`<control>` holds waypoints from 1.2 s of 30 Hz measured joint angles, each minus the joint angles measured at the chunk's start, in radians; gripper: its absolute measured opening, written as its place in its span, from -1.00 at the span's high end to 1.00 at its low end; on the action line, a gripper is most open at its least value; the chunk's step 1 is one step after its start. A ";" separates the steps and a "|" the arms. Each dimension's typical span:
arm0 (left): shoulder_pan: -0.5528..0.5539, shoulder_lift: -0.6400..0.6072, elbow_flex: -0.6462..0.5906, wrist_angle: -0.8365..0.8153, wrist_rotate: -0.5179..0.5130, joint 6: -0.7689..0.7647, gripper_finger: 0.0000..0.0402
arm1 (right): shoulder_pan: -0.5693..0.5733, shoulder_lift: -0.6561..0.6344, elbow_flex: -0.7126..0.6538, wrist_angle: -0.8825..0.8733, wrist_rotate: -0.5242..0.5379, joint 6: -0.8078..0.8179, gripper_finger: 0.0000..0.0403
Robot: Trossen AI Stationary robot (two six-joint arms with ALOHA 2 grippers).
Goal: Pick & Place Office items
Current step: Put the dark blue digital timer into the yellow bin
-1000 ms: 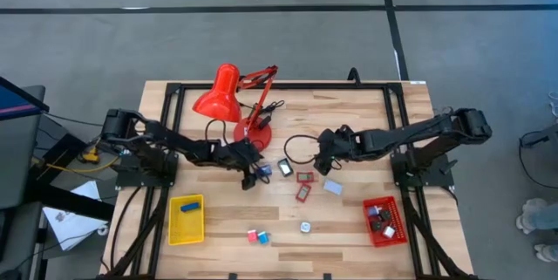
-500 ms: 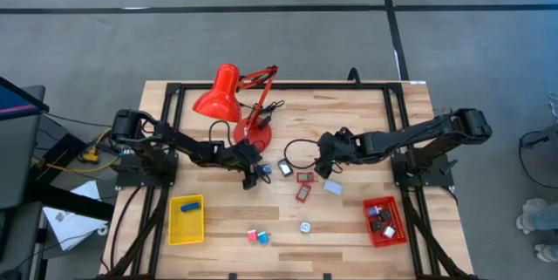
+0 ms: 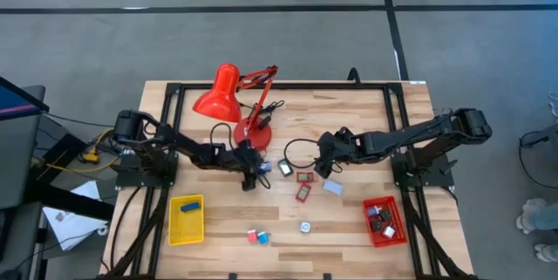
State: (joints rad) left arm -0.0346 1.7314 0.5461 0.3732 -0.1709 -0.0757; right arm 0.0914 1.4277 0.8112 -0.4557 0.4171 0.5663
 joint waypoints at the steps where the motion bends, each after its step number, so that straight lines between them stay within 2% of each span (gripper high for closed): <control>1: -0.009 0.000 0.000 0.000 -0.014 0.020 -0.10 | 0.000 0.000 0.000 0.000 0.000 0.000 -0.73; 11: -0.068 0.001 0.000 -0.001 -0.102 0.120 0.26 | 0.001 0.000 0.000 0.117 0.000 0.005 -0.73; 16: -0.072 0.002 -0.001 0.000 -0.112 0.122 0.18 | 0.003 0.000 0.000 0.172 -0.010 0.016 -0.72; 20: -0.094 -0.013 -0.001 -0.006 -0.140 0.162 0.14 | 0.017 0.000 0.000 0.303 -0.081 0.040 -0.72; 23: -0.127 -0.049 0.002 -0.033 -0.188 0.211 0.19 | 0.033 0.000 0.000 0.383 -0.083 0.128 -0.72; 27: -0.173 -0.121 0.009 -0.026 -0.294 0.278 0.24 | 0.040 0.001 0.001 0.401 -0.076 0.195 -0.72; 31: -0.201 -0.177 0.008 -0.033 -0.356 0.283 0.18 | 0.040 0.076 -0.001 0.501 -0.085 0.200 -0.68; 36: -0.214 -0.203 0.011 -0.041 -0.384 0.288 0.18 | 0.036 0.246 0.000 0.811 -0.163 0.191 -0.57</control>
State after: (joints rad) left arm -0.2490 1.5285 0.5570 0.3322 -0.5552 0.2122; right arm 0.1276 1.6741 0.8112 0.3550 0.2537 0.7576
